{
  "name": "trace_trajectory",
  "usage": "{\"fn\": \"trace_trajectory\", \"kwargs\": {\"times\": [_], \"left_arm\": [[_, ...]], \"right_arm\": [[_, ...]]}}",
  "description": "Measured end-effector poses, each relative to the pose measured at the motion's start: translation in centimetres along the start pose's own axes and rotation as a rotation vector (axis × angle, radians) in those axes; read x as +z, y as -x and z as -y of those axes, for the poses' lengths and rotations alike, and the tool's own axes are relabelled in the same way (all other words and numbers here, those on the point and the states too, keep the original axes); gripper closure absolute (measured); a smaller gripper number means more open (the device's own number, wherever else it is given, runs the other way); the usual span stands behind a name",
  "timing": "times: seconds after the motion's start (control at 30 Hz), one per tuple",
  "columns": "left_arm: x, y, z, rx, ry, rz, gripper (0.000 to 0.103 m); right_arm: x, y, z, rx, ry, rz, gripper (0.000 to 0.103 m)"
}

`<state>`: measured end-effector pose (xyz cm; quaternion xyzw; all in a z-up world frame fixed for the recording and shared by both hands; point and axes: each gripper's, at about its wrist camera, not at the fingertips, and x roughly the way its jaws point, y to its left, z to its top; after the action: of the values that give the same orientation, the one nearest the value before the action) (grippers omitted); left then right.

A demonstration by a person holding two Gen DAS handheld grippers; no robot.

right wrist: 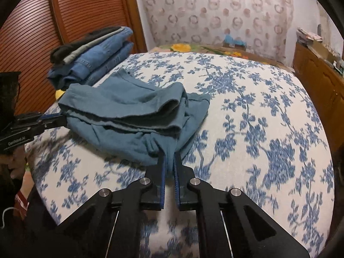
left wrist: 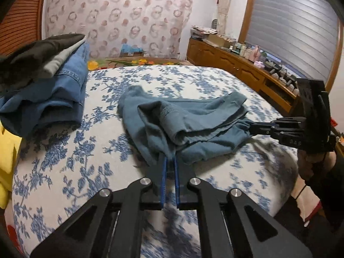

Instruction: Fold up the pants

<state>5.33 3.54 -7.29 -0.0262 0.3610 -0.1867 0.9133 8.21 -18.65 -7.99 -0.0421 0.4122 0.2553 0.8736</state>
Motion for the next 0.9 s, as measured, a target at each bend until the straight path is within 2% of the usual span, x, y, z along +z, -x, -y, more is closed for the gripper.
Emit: {"fn": "trace_trajectory", "kwargs": {"times": [0.43, 0.6, 0.73, 0.9], "left_arm": [[-0.4, 2.4, 2.0, -0.021, -0.036, -0.005, 0.099], [-1.4, 1.7, 1.8, -0.005, -0.03, -0.03, 0.099], [-2.3, 1.2, 1.5, 0.006, -0.028, -0.049, 0.095], [-2.6, 1.6, 1.2, 0.002, -0.018, -0.032, 0.091]], "right_arm": [[-1.8, 4.2, -1.2, 0.016, 0.013, 0.031, 0.099], [-2.8, 3.9, -1.5, 0.011, 0.02, 0.012, 0.099], [-3.5, 3.6, -1.9, 0.012, 0.031, 0.01, 0.099], [-3.5, 4.0, -1.9, -0.006, 0.032, 0.02, 0.096]]}}
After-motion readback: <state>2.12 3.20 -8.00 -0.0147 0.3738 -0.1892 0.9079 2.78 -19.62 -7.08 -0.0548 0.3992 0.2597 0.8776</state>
